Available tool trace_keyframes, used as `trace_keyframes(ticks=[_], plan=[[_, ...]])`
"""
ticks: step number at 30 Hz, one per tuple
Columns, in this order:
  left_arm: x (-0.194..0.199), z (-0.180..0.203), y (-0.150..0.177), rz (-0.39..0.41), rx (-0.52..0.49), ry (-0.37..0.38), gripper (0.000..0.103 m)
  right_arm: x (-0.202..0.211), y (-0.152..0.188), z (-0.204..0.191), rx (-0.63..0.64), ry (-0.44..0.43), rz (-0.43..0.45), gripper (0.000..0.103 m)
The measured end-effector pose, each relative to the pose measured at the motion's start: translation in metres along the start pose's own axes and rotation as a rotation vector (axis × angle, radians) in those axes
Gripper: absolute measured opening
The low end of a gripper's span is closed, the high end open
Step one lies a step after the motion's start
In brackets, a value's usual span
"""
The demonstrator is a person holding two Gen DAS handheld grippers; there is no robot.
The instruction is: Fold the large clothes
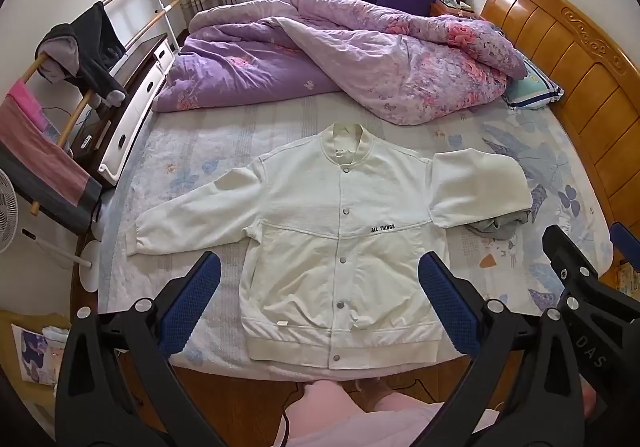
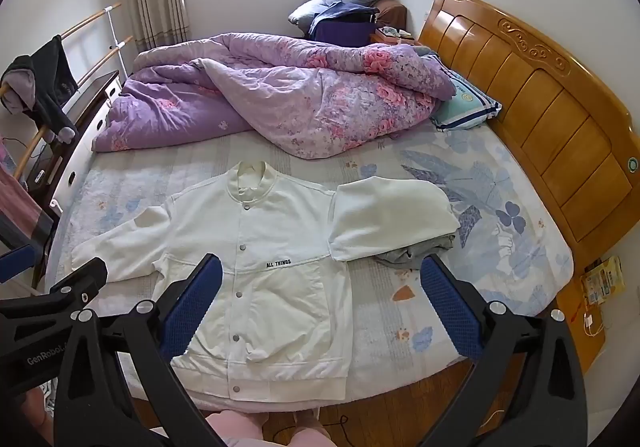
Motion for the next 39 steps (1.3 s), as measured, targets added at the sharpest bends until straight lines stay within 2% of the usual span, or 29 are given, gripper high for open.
trace_keyframes(ticks=[39], plan=[[-0.008,-0.001,0.006,-0.005,-0.005,-0.001,0.099,-0.006,-0.001,-0.01,-0.007,0.009,-0.014,0.095]])
Point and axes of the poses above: each gripper's, at about its wrist camera, not at the fingertips, and x roughly against the way its jaws point, z to its right, y to its underside, the point moved 1 cm from there along -x, roughly the way its jaws point, and after that the axes turned 15 degrees about -z, right-handed, at the moved point
